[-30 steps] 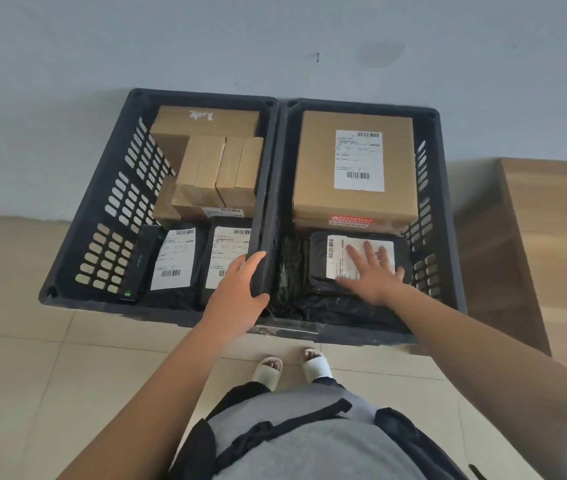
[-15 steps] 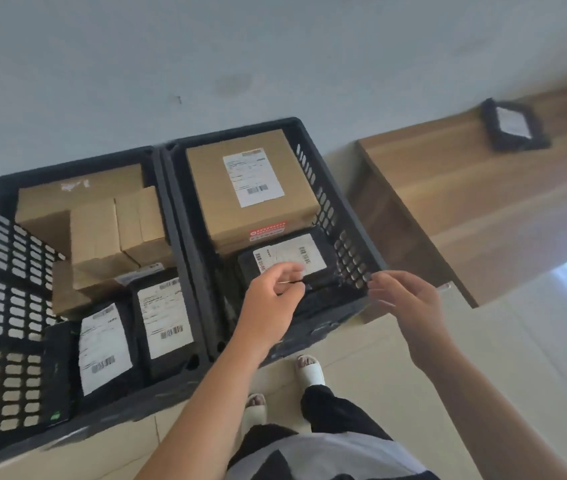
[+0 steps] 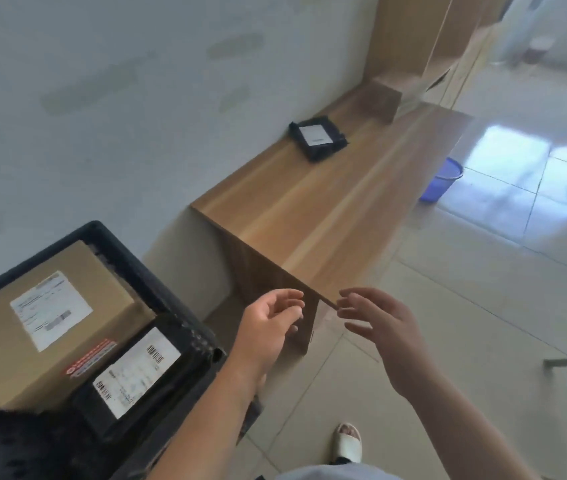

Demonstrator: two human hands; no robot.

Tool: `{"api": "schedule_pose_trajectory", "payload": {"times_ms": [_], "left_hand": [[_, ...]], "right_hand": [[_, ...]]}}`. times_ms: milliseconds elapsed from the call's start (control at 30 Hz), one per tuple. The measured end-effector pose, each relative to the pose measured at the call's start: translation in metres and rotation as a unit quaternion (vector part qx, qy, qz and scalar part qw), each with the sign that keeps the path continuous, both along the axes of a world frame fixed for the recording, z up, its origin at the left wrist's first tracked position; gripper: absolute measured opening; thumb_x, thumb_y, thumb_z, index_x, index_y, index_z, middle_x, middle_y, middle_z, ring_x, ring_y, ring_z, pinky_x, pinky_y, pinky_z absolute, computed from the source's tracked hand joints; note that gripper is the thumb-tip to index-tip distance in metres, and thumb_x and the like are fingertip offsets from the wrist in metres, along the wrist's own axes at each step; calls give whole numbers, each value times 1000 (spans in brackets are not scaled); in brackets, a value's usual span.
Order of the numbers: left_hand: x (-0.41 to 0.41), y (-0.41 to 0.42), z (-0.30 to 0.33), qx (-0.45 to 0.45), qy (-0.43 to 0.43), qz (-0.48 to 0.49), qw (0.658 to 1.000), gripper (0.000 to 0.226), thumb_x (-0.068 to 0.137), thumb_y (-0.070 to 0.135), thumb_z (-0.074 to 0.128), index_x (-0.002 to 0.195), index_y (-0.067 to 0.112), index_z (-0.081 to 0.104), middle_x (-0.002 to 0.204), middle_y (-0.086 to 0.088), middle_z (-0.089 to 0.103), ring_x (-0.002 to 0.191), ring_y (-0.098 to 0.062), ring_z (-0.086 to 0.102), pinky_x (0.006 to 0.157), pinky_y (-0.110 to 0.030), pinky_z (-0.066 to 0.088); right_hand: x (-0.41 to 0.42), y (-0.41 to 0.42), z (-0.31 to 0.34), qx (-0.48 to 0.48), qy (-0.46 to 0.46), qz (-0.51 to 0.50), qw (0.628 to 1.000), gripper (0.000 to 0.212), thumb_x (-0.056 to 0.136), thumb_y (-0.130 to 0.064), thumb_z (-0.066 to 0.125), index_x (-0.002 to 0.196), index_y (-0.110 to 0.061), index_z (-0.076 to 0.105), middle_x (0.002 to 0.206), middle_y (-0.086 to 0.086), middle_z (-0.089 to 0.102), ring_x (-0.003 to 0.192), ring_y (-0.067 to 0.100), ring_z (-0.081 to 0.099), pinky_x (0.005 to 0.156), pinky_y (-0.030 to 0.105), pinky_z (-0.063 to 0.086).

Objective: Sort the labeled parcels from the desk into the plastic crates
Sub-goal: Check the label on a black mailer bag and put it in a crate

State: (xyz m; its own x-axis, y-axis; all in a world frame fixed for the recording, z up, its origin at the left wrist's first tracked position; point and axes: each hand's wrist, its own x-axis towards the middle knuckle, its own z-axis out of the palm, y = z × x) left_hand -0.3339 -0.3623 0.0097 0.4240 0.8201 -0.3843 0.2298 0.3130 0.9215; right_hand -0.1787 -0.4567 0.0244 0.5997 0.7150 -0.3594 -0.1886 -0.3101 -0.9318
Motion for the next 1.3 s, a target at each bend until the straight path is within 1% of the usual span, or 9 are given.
{"api": "schedule_pose_trajectory", "payload": {"times_ms": [100,167,233,467,733,967,1067,1200,1300], "left_hand": [[68,-1,1,-13,-15,-16,1000,20,99,3,62,106,17,75,106,-5,77,102,-19,73,92,-37,60],[110,-1,-2,-16,-20,-19,999,20,99,4,62,107,16,75,107,-7,76,93,-13,73,89,-35,60],[144,-1,-7,-26,-18,-26,999,18,100,5,62,108,15,75,106,-6,76,88,-12,72,85,-32,60],[236,24,-11,-33,17,-56,998,17,102,12,62,110,19,75,107,-1,76,100,-19,73,85,-27,60],[366,99,-25,-47,12,-70,996,18,99,8,63,107,19,75,108,-6,76,100,-20,72,83,-27,59],[475,190,-21,-57,-9,-61,996,18,99,11,63,108,21,75,110,-4,76,102,-19,72,90,-31,60],[513,227,-20,-52,-12,-58,997,17,100,12,63,109,21,74,109,-3,75,104,-20,71,90,-32,61],[545,263,-20,-56,-26,-48,997,17,100,10,63,109,20,74,109,-4,75,103,-20,71,85,-27,60],[560,293,-28,-59,-21,-15,998,18,100,8,62,108,18,74,108,-5,76,98,-17,71,82,-25,60]], "right_hand": [[63,-7,-4,15,2,-15,1000,17,100,-14,63,97,-17,79,96,7,79,97,26,74,95,46,57],[104,-10,-9,19,5,-32,999,17,100,-15,63,98,-17,79,97,6,79,98,26,74,96,48,57],[141,-13,-13,18,14,-50,998,17,100,-16,62,97,-16,79,97,8,79,99,28,74,96,48,56],[241,5,-18,19,42,-85,995,19,102,-16,60,100,-13,78,96,8,79,98,26,74,92,43,59],[359,79,-21,22,37,-90,995,19,102,-15,60,100,-13,79,96,7,79,97,24,75,91,41,59],[463,163,-3,-5,29,-88,996,19,102,-14,60,101,-8,77,96,10,78,95,26,74,91,42,57],[495,192,1,-11,25,-87,996,19,102,-14,60,100,-9,78,96,11,78,96,27,74,92,43,57],[530,229,0,-26,29,-71,997,20,102,-14,60,99,-10,79,95,10,79,95,26,75,91,43,58],[555,267,-7,-40,37,-49,997,20,102,-12,59,101,-7,78,100,15,78,94,26,74,89,42,58]]}}
